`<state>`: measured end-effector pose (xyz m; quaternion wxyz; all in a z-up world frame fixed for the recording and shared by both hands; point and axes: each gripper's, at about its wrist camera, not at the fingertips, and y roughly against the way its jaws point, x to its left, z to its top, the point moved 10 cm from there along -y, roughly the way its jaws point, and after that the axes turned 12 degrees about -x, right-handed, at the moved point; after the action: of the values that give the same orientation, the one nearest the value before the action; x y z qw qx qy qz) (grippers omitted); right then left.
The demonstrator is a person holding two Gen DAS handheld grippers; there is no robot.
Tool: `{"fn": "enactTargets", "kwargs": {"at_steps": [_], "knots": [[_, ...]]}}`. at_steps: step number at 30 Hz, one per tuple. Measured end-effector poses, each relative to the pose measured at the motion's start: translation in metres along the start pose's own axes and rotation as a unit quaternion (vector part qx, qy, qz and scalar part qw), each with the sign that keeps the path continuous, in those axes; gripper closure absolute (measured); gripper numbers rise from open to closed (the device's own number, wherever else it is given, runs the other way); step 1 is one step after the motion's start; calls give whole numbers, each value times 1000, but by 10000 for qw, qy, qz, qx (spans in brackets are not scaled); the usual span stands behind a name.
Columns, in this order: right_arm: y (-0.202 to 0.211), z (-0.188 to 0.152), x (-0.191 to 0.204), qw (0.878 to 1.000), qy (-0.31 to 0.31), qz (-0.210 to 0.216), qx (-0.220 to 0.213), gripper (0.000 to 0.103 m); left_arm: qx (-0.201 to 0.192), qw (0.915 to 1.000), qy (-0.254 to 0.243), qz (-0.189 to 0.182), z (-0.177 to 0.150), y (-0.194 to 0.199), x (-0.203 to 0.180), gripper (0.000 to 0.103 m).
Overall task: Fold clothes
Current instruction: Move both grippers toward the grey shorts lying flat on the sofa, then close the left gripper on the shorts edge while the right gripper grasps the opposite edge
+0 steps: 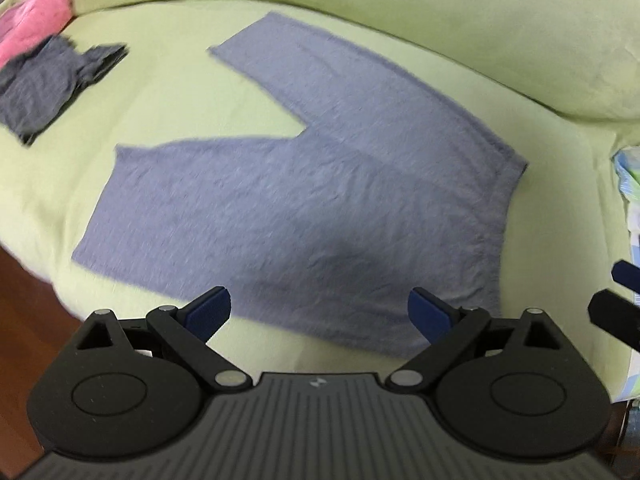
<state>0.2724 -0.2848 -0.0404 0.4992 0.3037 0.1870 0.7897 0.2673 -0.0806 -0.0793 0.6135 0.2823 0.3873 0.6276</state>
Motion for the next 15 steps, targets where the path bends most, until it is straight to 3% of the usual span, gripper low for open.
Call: {"fn": "enactTargets", "kwargs": {"at_steps": [7,12,14,15], "knots": [[-35,26,-16,9970,749,67,180,12,-125,9966,-698,-425,59,-38,-12,6],[-69,43,-32,9955,915,56,258,33,-198,9874,-1352,-800,109,-84,-16,9],[-84,51,-38,9960,839,178,237,49,-213,9828,-1613,-876,121,-94,-21,13],[-90,53,-41,9963,797,182,251,49,-211,9751,-1974,-983,136,-107,-26,15]]}}
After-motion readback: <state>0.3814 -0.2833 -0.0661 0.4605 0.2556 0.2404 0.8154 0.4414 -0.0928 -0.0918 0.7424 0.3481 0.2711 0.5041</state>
